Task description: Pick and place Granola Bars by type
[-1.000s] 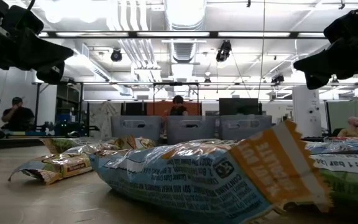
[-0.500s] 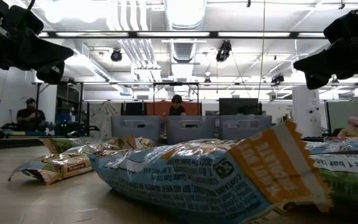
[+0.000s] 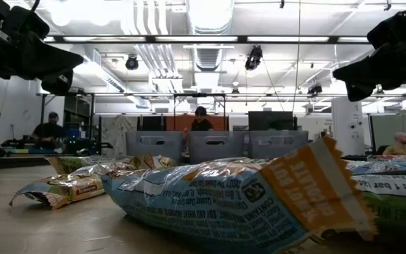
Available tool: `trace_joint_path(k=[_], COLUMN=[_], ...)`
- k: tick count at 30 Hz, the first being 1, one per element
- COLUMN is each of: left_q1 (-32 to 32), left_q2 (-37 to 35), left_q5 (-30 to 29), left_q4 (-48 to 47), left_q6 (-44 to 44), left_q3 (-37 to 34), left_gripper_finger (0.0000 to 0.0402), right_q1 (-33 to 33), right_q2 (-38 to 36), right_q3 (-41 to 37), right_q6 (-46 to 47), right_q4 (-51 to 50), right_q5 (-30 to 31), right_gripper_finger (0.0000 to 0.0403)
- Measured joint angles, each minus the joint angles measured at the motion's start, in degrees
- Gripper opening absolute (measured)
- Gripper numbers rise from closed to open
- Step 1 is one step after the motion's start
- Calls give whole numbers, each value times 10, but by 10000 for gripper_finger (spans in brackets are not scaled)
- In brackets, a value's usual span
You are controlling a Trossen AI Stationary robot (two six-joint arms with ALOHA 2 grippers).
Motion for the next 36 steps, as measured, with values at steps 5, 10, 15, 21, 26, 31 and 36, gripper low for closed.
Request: trace_joint_path(k=[5, 10, 15, 21, 26, 31, 36], left_q1=[0, 0, 0, 0, 0, 0, 0], left_q2=[0, 0, 0, 0, 0, 0, 0], left_q5=[0, 0, 0, 0, 0, 0, 0], left_q4=[0, 0, 0, 0, 0, 0, 0], left_q6=[0, 0, 0, 0, 0, 0, 0], left_q3=[0, 0, 0, 0, 0, 0, 0], left_gripper_finger=[2, 2, 2, 2, 2, 2, 2], right_q1=[0, 0, 0, 0, 0, 0, 0], right_q2=[0, 0, 0, 0, 0, 0, 0], right_q3=[0, 0, 0, 0, 0, 0, 0], right_q6=[0, -1, -1, -4, 25, 60, 61], right_q4=[0, 0, 0, 0, 0, 1, 12], right_q5=[0, 0, 0, 0, 0, 0, 0], right_gripper_finger=[8, 8, 8, 8, 8, 8, 8])
